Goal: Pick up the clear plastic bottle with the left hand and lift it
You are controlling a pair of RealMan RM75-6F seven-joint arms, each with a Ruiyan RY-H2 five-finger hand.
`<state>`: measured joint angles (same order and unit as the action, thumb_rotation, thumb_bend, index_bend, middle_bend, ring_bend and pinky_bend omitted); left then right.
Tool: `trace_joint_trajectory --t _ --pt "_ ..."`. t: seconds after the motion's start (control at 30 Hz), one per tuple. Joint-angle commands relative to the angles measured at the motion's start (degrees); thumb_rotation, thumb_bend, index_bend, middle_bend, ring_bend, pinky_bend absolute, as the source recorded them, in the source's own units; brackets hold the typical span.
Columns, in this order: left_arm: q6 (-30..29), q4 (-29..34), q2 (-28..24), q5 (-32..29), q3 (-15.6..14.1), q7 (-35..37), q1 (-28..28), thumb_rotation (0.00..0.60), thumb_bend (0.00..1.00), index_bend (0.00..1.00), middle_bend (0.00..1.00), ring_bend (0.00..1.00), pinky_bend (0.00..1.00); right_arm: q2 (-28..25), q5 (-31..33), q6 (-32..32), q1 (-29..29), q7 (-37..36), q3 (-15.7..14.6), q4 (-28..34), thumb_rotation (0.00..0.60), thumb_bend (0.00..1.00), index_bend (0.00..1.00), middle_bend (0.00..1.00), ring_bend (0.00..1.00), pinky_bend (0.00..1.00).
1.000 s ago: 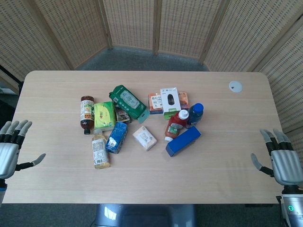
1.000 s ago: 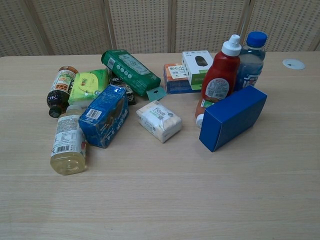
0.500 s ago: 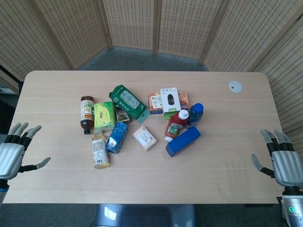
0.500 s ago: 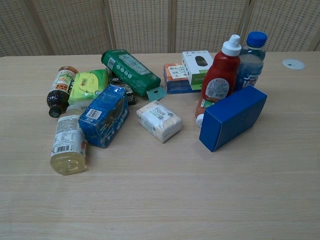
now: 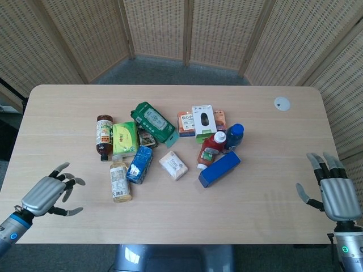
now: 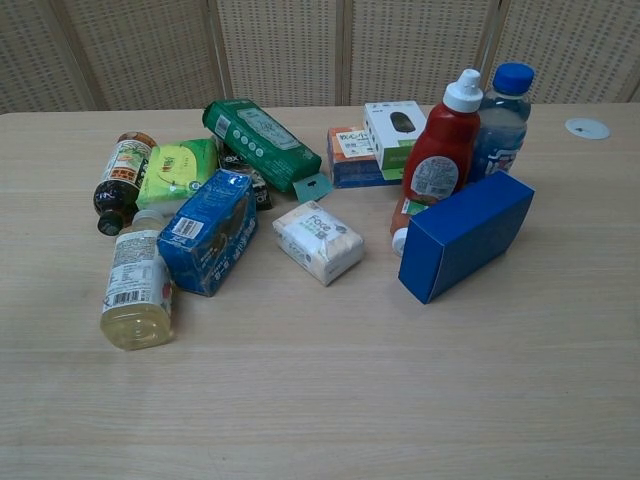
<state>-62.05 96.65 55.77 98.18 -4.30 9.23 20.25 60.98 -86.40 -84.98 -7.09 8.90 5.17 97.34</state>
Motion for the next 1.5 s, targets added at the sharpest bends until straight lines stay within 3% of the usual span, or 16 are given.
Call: trace_joint_trajectory --t 0.03,0.23,0.4,0.8,1.07,1.33,1.5 --pt "1.9 -1.1 1.9 0.4 -0.8 -1.6 1.1 0.343 0.22 0.31 0.73 0.3 0.0 -0.1 0.0 -0.4 0.3 0.0 -0.1 0.1 0.021 0.39 0.0 0.0 0.0 0.0" --pt "4.3 -3.3 5.5 -0.3 -1.8 -2.2 2.2 0.341 0.22 0.31 0.68 0.13 0.0 -0.5 0.1 -1.2 1.1 -0.4 -0.3 0.1 0.024 0.39 0.0 0.0 0.0 0.0" --pt "6.1 -4.4 7.7 -0.4 -2.7 -2.6 3.3 0.342 0.22 0.29 0.57 0.16 0.0 -0.6 -0.2 -1.9 1.5 -0.8 -0.4 -0.1 0.024 0.39 0.0 0.0 0.0 0.0" --pt "9.7 -7.0 13.0 -2.8 -2.7 -4.9 5.6 0.332 0.22 0.3 0.61 0.13 0.0 -0.3 -0.2 -2.3 2.2 -2.2 -0.6 -1.3 0.022 0.39 0.0 0.0 0.0 0.0" --pt "12.8 -7.9 16.1 -4.2 -2.6 -5.9 7.9 0.32 0.22 0.3 0.62 0.02 0.0 -0.4 -0.3 -3.3 3.0 -3.5 -0.6 -2.4 0.02 0.39 0.0 0.0 0.0 0.0" --pt "12.9 -8.7 18.2 -7.1 -1.4 -9.5 8.5 0.273 0.22 0.23 0.54 0.0 0.0 -0.1 -0.5 -3.9 3.6 -4.6 -0.8 -3.4 0.024 0.39 0.0 0.0 0.0 0.0" --pt "12.8 -8.7 19.4 -8.2 -1.2 -10.0 8.7 0.261 0.23 0.11 0.4 0.0 0.0 -0.1 -0.5 -4.2 3.9 -5.1 -0.8 -3.6 0.026 0.39 0.0 0.0 0.0 0.0"
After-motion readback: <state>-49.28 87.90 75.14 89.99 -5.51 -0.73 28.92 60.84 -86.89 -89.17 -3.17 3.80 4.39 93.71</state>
